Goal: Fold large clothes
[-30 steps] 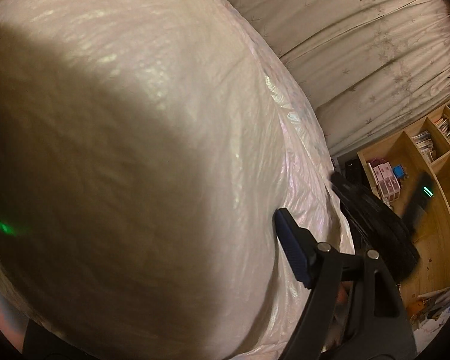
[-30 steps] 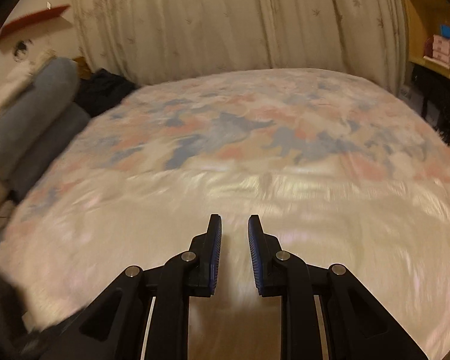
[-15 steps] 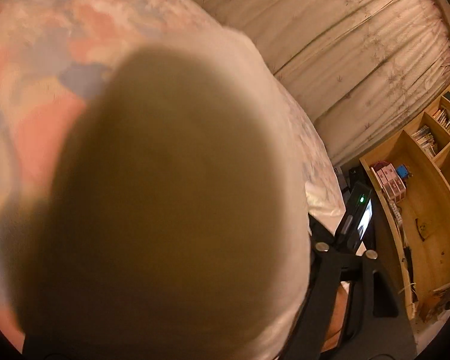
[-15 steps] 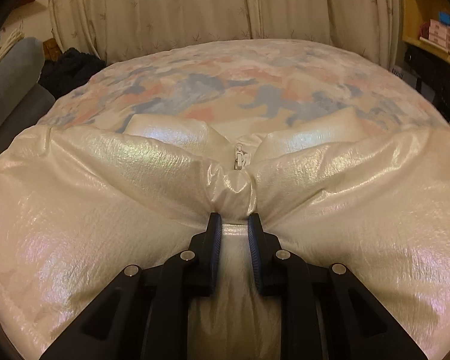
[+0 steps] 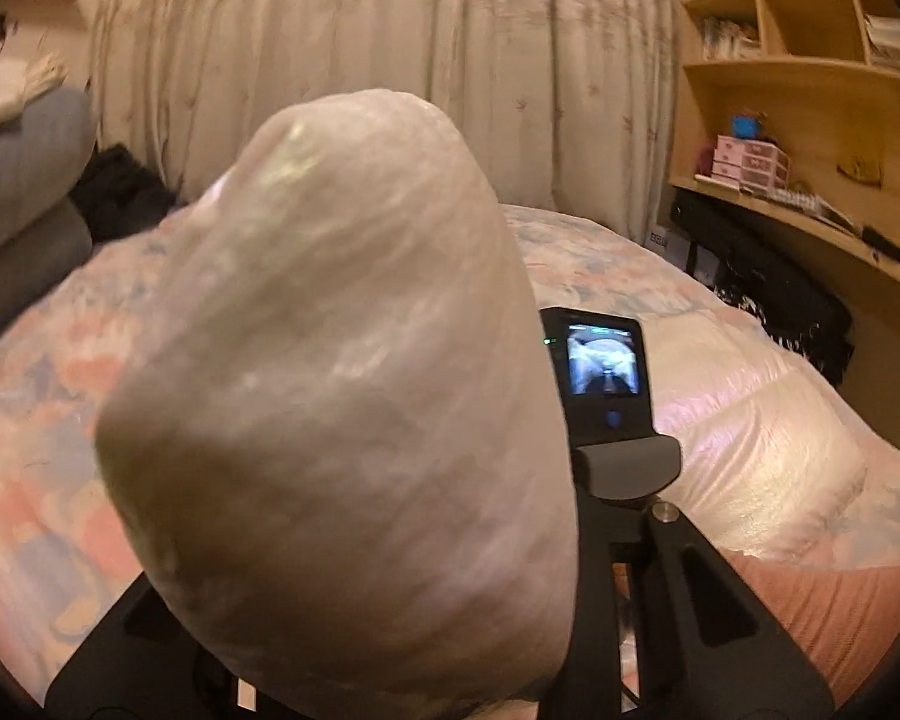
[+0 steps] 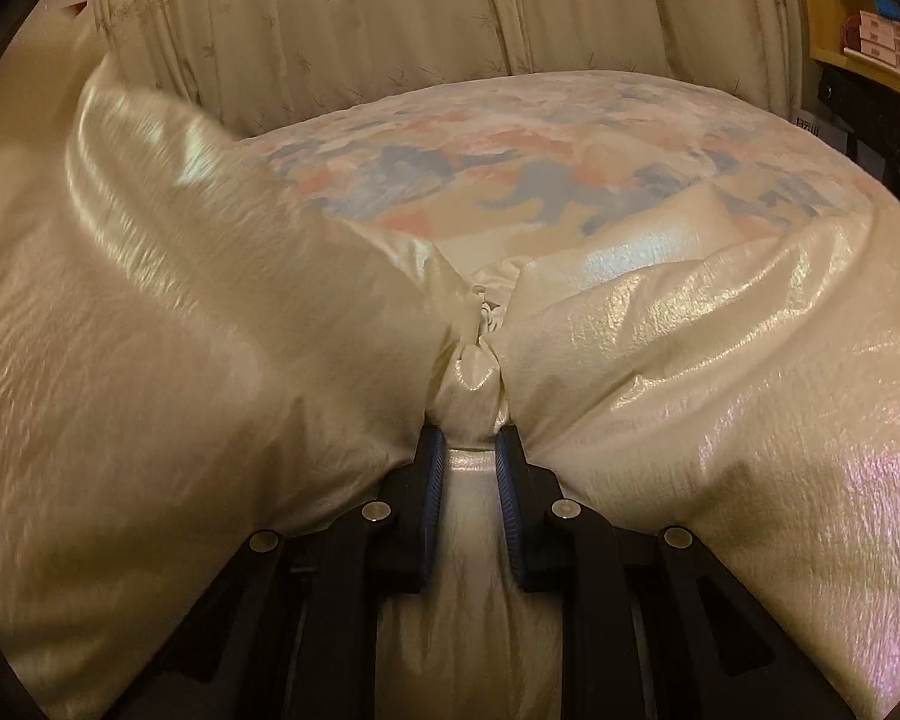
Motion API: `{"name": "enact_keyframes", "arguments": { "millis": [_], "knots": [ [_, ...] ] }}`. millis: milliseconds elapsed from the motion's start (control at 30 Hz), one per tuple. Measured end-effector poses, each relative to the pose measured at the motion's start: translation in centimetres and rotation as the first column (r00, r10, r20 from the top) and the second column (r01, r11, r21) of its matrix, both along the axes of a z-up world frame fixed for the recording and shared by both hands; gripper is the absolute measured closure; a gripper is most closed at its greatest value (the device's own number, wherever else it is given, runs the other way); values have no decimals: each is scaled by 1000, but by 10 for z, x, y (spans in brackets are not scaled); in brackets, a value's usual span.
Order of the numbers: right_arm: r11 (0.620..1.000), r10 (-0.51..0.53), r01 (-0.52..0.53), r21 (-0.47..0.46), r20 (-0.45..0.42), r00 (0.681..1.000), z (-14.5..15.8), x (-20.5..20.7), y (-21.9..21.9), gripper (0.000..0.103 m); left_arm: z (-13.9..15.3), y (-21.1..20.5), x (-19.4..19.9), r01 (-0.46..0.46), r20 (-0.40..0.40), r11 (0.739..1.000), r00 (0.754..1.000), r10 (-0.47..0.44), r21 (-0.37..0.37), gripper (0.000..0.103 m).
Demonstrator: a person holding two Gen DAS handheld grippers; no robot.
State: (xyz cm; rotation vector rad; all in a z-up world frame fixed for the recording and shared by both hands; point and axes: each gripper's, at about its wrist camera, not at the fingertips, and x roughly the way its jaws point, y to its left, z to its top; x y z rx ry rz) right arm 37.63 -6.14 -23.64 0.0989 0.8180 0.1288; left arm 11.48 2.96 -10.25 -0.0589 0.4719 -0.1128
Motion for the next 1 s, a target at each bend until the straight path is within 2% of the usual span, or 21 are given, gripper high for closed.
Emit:
{"name": "enact_keyframes", "arguments": {
  "millis": [133, 200, 233, 333, 433, 600, 700, 767, 833, 900, 1000],
  "knots": [
    [1000, 14, -14, 11, 6, 1000, 2, -3, -1, 84, 5, -16, -8, 5, -4, 999, 1000, -5, 45, 76],
    [1000, 19, -19, 14, 1, 1000, 3, -7, 1, 84, 17, -38, -11, 6, -9, 998, 1000, -6, 58, 77],
    [1000, 20, -20, 21, -7, 1000, 4, -10, 1, 84, 29, -39, -19, 9, -10, 998, 1000, -8, 57, 77],
    [998, 33, -32, 55, -21, 999, 4, -23, 3, 84, 40, -39, -31, 14, -27, 998, 1000, -12, 60, 77],
    [998, 28, -27, 56, -15, 1000, 2, -26, 3, 84, 45, -45, -40, -21, -17, 995, 1000, 22, 94, 77],
    [995, 46, -42, 92, -37, 998, 6, -18, -6, 84, 56, -48, -47, -51, -21, 995, 998, 53, 91, 77],
    [980, 109, -93, 174, -84, 991, 16, -16, -21, 84, 63, -53, -41, -64, -26, 993, 997, 67, 103, 77],
    [955, 174, -137, 265, -120, 977, 29, -19, -36, 84, 69, -58, -43, -71, -32, 992, 997, 74, 104, 77],
    [934, 215, -172, 312, -109, 970, 46, -27, -51, 84, 72, -57, -45, -75, -36, 992, 996, 79, 100, 77],
    [927, 263, -227, 298, -85, 961, 62, -42, -64, 83, 82, -54, -49, -78, -38, 992, 996, 82, 95, 77],
    [929, 326, -296, 224, -111, 939, 61, -56, -62, 83, 88, -53, -46, -77, -41, 993, 996, 81, 92, 77]
  ]
}}
